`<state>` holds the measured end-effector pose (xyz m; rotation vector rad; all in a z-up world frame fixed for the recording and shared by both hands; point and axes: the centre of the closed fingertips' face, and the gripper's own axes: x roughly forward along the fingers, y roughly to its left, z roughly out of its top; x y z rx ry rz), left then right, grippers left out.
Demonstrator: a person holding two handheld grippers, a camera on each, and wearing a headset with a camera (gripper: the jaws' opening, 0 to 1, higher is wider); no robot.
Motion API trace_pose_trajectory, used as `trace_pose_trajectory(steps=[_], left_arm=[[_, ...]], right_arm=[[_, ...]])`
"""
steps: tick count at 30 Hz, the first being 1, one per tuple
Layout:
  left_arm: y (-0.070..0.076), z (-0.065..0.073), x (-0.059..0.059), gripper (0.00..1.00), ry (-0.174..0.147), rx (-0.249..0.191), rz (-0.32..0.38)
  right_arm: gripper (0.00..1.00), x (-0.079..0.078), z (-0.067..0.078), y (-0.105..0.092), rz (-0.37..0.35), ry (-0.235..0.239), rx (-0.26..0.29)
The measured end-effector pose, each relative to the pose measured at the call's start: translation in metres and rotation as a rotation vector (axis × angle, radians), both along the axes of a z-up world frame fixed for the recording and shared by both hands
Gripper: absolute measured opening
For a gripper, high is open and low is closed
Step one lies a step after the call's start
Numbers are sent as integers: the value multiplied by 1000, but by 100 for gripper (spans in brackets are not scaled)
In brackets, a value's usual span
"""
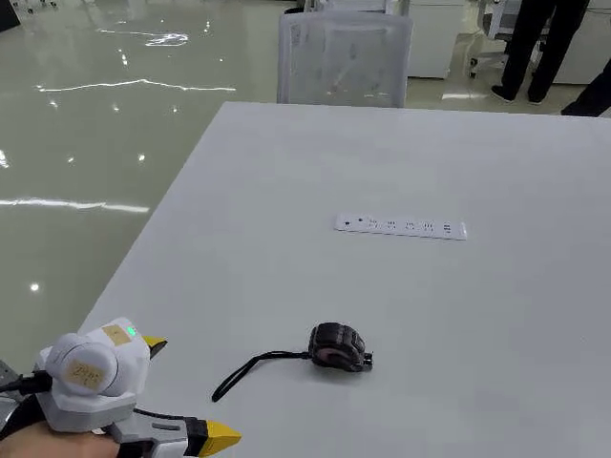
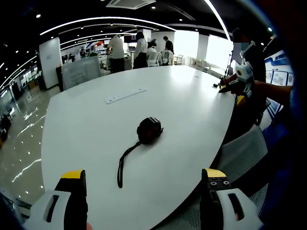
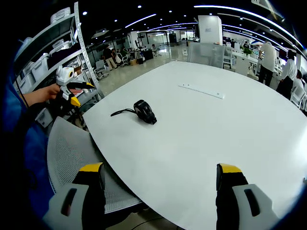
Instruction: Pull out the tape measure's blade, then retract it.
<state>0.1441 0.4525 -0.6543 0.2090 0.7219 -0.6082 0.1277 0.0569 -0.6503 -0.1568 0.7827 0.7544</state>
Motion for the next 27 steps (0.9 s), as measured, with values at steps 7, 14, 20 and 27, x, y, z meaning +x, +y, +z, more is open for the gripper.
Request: trace_pose_trajectory(steps=[7,14,20,27], left_arm=[[-7,-3,6,93,2,5,-25],[-16,-6,12,91,12,2,-49],[-25,-10,21,90,15,-4,-61],[-36,-17,28,90,23,-4,-86]], right_arm=[[89,5,-4,6,30,-5,-9],[88,12,-6,10,47,-3,-3],[87,16,-9,15,68,-5,-12],[86,23,-13,20,76,-3,-5]])
